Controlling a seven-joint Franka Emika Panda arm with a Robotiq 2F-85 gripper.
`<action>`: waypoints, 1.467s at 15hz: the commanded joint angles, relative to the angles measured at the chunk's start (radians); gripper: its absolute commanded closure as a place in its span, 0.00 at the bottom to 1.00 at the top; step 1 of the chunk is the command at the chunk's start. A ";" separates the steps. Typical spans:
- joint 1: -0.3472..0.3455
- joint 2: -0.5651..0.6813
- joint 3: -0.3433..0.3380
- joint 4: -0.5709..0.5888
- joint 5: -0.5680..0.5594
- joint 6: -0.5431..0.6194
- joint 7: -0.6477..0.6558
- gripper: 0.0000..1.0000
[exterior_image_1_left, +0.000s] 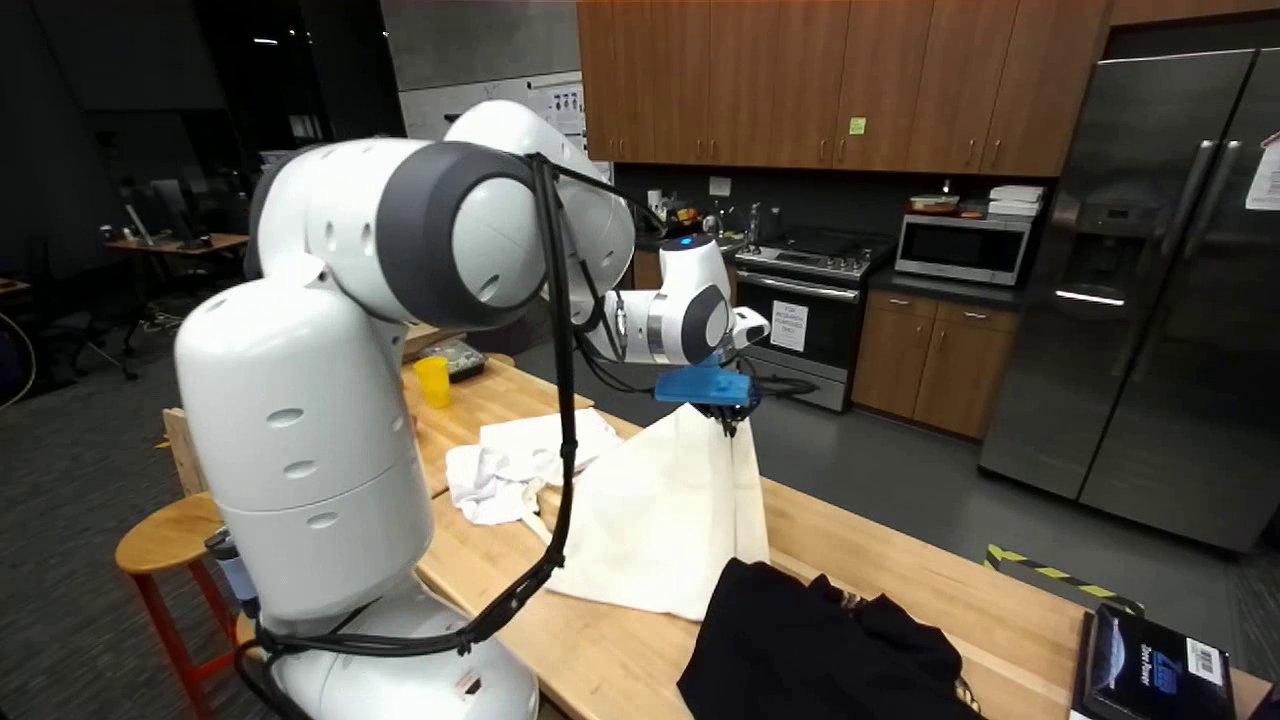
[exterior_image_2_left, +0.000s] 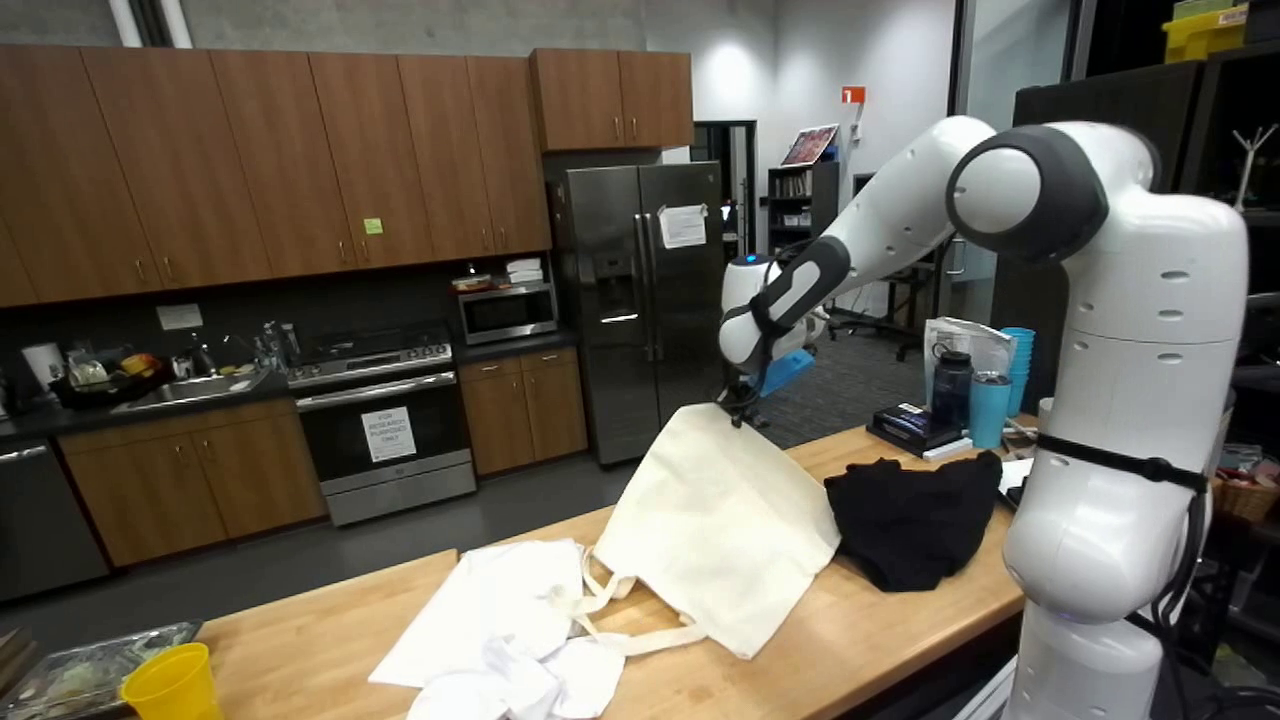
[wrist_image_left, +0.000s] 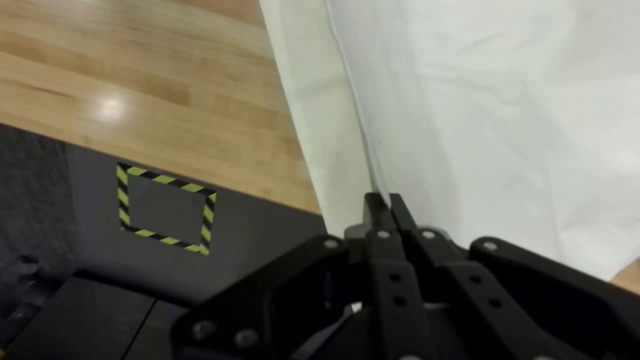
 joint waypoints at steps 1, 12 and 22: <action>-0.078 -0.169 -0.058 -0.067 -0.021 0.046 0.025 1.00; -0.422 -0.417 -0.298 -0.030 -0.007 -0.068 0.054 1.00; -0.484 -0.309 -0.422 -0.119 0.155 -0.076 0.093 0.73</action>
